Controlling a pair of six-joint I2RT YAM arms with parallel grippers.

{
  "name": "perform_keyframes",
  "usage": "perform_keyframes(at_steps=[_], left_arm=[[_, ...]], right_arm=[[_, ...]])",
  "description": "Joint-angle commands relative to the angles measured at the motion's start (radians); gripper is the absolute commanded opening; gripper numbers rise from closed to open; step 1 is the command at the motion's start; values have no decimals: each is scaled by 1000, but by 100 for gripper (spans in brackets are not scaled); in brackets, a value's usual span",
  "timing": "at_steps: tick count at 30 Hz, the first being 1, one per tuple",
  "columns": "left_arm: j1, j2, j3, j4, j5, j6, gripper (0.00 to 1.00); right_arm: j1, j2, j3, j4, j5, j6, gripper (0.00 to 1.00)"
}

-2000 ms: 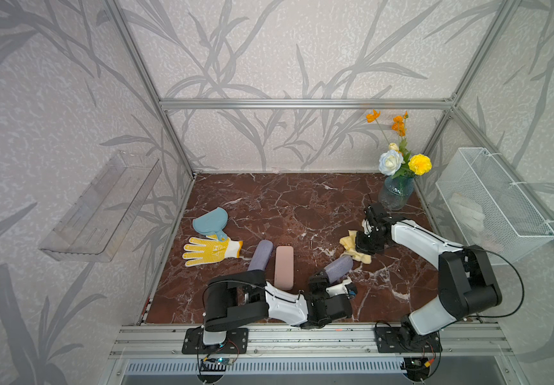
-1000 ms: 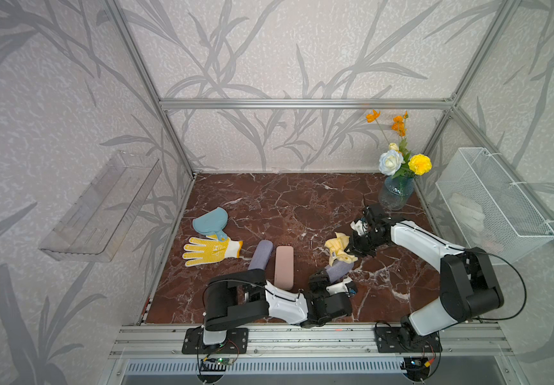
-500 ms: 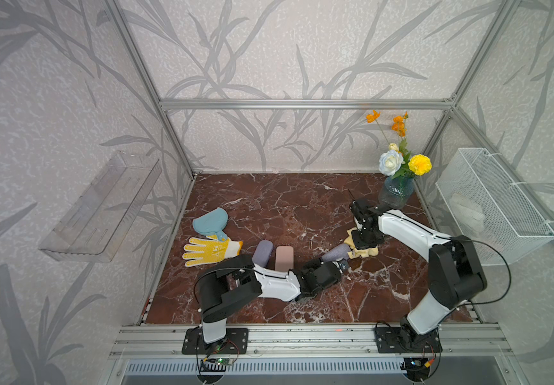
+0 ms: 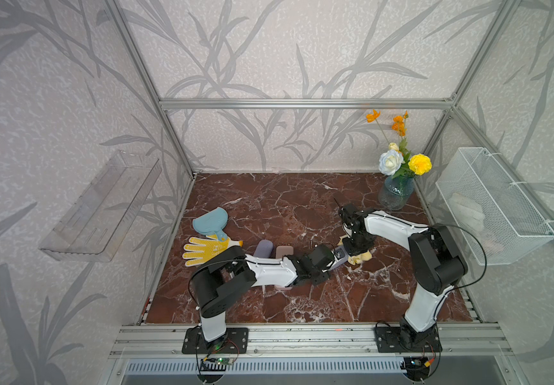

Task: Wipe the eyeglass case
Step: Wipe the dirt from the eyeglass case.

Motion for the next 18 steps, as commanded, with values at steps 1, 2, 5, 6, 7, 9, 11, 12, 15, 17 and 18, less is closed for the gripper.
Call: perform_keyframes(at_steps=[1, 2, 5, 6, 7, 9, 11, 12, 15, 17, 18], left_arm=[[29, 98, 31, -116, 159, -54, 8], [35, 101, 37, -124, 168, -65, 8], [53, 114, 55, -149, 197, -95, 7], [58, 119, 62, -161, 205, -101, 7], [61, 123, 69, -170, 212, -104, 7], [65, 127, 78, -184, 225, -107, 7], [66, 123, 80, -191, 237, -108, 7], [66, 121, 79, -195, 242, -108, 7], [66, 100, 72, -206, 268, -100, 7], [65, 83, 62, -204, 297, -99, 7], [66, 77, 59, -212, 311, -99, 7]], right_arm=[[46, -94, -103, -46, -302, 40, 0], [47, -123, -126, -39, -324, 58, 0], [48, -205, -194, -1, -415, 107, 0], [47, -226, -210, -1, -450, 109, 0], [45, -242, -214, -20, -466, 105, 0], [19, -281, -204, -70, -462, 96, 0], [-42, -344, -195, -89, -462, 112, 0], [-83, -380, -188, -87, -463, 131, 0], [-174, -429, -134, -99, -323, 151, 0], [-185, -421, -83, -91, -151, 138, 0], [-187, -404, -59, -71, -92, 126, 0]])
